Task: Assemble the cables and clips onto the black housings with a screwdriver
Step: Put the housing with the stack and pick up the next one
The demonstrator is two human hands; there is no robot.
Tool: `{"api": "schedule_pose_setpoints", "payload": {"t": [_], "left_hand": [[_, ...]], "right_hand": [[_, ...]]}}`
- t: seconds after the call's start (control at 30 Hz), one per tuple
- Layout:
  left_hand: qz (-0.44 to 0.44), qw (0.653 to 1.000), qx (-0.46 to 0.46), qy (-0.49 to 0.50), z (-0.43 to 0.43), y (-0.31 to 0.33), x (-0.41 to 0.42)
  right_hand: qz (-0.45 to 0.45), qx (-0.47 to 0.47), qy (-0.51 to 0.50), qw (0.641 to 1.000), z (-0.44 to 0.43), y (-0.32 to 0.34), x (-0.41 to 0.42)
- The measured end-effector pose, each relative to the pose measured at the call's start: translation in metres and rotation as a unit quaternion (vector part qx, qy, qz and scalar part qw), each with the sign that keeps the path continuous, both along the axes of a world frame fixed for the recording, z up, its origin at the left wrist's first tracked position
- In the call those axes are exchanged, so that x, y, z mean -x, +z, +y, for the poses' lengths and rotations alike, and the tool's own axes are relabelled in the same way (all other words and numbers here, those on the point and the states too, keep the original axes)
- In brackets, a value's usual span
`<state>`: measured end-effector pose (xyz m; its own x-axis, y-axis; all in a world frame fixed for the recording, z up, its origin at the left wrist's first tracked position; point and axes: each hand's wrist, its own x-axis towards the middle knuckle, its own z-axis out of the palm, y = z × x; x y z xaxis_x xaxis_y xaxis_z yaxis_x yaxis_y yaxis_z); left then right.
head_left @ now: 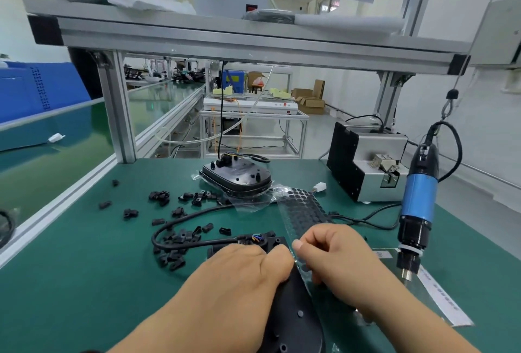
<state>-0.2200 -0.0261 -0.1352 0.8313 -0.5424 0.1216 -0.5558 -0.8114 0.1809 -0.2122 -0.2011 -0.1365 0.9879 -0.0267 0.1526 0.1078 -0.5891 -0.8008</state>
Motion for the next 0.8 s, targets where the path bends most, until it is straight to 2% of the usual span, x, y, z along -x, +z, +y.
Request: {"api": "schedule_pose_setpoints", "payload": {"t": [0.13,0.2,0.23,0.27,0.33,0.4,0.47,0.63,0.8], "left_hand": [[0.055,0.98,0.178,-0.07,0.025,0.038,-0.009],[0.036,0.959,0.279,-0.014,0.042,0.058,-0.044],[0.016,0.958,0.284,0.033,0.048,0.062,-0.066],[0.002,0.966,0.245,0.088,0.054,0.062,-0.09],[-0.008,0.978,0.1,0.181,0.059,0.045,-0.13],[0.005,0.977,-0.031,0.213,0.058,0.02,-0.155],[0.018,0.969,-0.106,0.225,0.055,0.001,-0.168],[0.051,0.968,-0.108,0.219,0.051,-0.006,-0.173],[0.048,0.985,-0.041,0.158,0.05,0.041,-0.162]], "right_hand": [[0.0,0.017,-0.013,1.0,-0.002,-0.003,-0.002],[0.011,-0.001,-0.028,1.0,-0.004,-0.003,-0.004],[0.014,-0.007,-0.033,0.999,-0.004,-0.003,-0.004],[0.012,-0.007,-0.036,0.999,-0.004,-0.004,-0.005],[0.0,0.013,-0.04,0.999,-0.004,-0.004,-0.005],[-0.01,0.033,-0.045,0.998,-0.004,-0.004,-0.006],[-0.012,0.03,-0.047,0.998,-0.006,-0.003,-0.006],[-0.014,0.017,-0.053,0.998,-0.01,-0.003,-0.006],[-0.022,0.02,-0.057,0.998,-0.011,-0.001,-0.007]]}}
